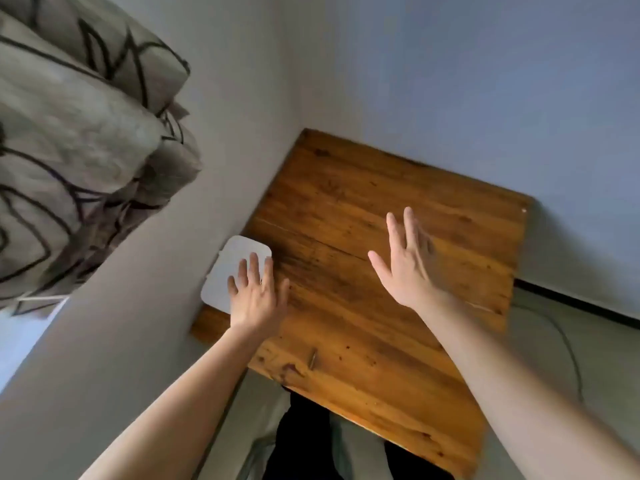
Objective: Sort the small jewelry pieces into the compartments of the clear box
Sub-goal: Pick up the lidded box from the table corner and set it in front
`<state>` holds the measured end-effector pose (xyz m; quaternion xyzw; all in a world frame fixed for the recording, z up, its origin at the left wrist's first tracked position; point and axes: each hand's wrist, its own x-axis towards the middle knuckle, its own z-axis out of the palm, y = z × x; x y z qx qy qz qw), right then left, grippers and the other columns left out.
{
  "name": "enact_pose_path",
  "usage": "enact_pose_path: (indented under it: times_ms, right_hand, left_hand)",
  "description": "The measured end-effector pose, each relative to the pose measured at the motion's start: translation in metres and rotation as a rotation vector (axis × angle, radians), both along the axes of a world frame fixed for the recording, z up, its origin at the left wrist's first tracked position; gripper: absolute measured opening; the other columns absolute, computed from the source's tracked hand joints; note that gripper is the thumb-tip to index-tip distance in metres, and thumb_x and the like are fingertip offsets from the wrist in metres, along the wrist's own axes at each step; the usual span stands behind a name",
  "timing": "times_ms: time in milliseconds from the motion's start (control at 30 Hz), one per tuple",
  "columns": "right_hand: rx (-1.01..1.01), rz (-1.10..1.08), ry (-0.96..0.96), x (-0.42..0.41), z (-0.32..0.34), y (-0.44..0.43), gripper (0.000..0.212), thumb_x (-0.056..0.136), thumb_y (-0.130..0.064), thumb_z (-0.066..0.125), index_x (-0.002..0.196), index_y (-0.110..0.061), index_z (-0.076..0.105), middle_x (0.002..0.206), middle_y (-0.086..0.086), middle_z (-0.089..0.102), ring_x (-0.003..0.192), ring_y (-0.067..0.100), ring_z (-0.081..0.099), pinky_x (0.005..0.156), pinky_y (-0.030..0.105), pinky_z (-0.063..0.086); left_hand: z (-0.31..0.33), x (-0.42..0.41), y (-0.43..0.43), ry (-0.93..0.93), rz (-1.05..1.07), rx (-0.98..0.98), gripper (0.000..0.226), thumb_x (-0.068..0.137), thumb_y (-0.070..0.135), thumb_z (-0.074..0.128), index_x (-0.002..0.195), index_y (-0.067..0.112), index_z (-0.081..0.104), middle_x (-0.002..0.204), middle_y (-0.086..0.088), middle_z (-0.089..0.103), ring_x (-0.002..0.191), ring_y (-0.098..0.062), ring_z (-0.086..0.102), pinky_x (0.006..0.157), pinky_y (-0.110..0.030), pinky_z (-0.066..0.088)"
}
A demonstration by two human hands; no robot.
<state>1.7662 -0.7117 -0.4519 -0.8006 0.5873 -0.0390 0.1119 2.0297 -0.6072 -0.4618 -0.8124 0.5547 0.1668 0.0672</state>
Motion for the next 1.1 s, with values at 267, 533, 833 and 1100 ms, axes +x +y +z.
enact_pose_path:
  times_ms: [267, 533, 833, 1100]
  right_hand:
    - [0.065, -0.079, -0.028, 0.033, -0.109, 0.016, 0.078, 0.099, -0.061, 0.032, 0.159, -0.019, 0.004, 0.166, 0.017, -0.003, 0.148, 0.04, 0.022, 0.115, 0.048, 0.024]
    - [-0.061, -0.03, -0.103, 0.064, -0.174, 0.009, 0.077, 0.1, -0.057, 0.035, 0.158, -0.019, 0.003, 0.166, 0.019, -0.001, 0.149, 0.04, 0.019, 0.116, 0.046, 0.013]
    - [-0.11, 0.042, -0.268, 0.136, -0.17, 0.053, 0.067, 0.101, -0.046, 0.044, 0.157, -0.018, 0.019, 0.164, 0.013, 0.018, 0.148, 0.031, 0.023, 0.117, 0.047, 0.024]
    - [0.04, -0.033, -0.544, 0.205, -0.161, 0.087, 0.061, 0.101, -0.034, 0.049, 0.156, -0.021, 0.025, 0.163, 0.003, 0.026, 0.147, 0.022, 0.027, 0.114, 0.037, 0.025]
  left_hand:
    - [-0.083, 0.005, -0.034, 0.017, -0.112, -0.123, 0.072, 0.096, 0.064, 0.007, 0.156, 0.025, 0.011, 0.166, -0.005, 0.001, 0.152, -0.028, -0.003, 0.121, -0.053, 0.002]
    - [-0.119, 0.03, -0.041, -0.067, -0.133, -0.386, 0.066, 0.1, 0.055, 0.019, 0.154, 0.017, 0.022, 0.163, -0.016, 0.014, 0.15, -0.034, 0.009, 0.119, -0.058, 0.013]
    - [-0.141, 0.092, 0.043, 0.045, 0.016, -0.604, 0.064, 0.1, 0.048, 0.033, 0.153, 0.013, 0.023, 0.162, -0.02, 0.015, 0.149, -0.037, 0.011, 0.12, -0.053, 0.013]
    - [-0.168, 0.105, 0.092, 0.289, 0.209, -0.663, 0.069, 0.098, 0.049, 0.04, 0.153, 0.014, 0.018, 0.162, -0.016, 0.009, 0.148, -0.035, 0.011, 0.119, -0.052, 0.018]
